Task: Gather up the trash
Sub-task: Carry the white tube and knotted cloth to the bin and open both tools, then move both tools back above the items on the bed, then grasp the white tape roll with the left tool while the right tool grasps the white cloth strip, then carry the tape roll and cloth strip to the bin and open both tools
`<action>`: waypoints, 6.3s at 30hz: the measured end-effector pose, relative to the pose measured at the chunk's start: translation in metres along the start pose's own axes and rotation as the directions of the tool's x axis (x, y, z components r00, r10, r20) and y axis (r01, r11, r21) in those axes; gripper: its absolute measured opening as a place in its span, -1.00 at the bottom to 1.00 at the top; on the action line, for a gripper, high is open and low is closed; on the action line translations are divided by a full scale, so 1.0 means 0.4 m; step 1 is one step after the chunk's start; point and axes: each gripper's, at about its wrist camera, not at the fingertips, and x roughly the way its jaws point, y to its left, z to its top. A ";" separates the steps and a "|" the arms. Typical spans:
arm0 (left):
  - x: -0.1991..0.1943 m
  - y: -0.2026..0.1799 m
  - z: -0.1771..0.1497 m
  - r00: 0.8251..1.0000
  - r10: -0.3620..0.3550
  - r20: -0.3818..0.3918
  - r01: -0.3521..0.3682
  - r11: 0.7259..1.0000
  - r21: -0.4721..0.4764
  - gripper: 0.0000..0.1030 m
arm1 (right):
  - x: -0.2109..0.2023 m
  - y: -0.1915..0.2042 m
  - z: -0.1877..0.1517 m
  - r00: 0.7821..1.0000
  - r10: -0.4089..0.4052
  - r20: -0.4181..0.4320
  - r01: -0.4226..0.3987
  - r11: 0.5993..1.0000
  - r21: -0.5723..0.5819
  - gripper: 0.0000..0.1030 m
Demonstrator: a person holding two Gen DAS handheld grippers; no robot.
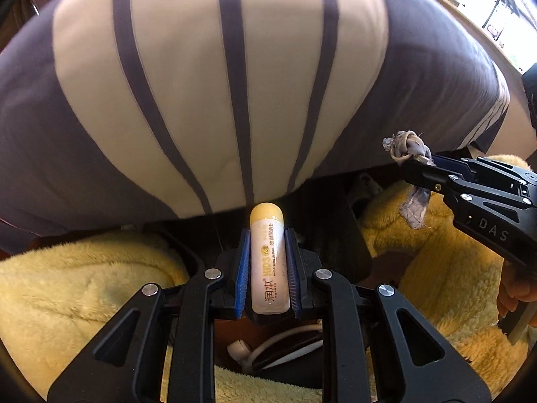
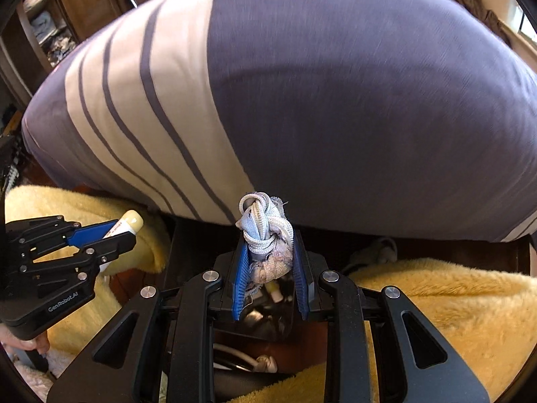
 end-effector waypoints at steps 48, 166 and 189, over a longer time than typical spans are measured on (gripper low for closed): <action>-0.266 0.060 0.152 0.961 0.096 0.258 -0.096 0.995 -0.012 0.72 | -0.219 -0.056 0.172 0.956 -0.012 0.294 -0.005 0.998 0.055 0.84; -0.318 -0.043 0.174 0.934 0.061 0.351 -0.075 0.997 0.026 -0.35 | -0.280 0.027 0.188 0.938 0.078 0.337 -0.052 0.995 -0.085 -0.84; 0.039 -0.001 0.006 0.998 -0.040 -0.048 0.039 0.999 -0.021 -0.35 | 0.052 0.048 -0.013 0.988 0.112 -0.109 -0.115 0.993 -0.025 -0.84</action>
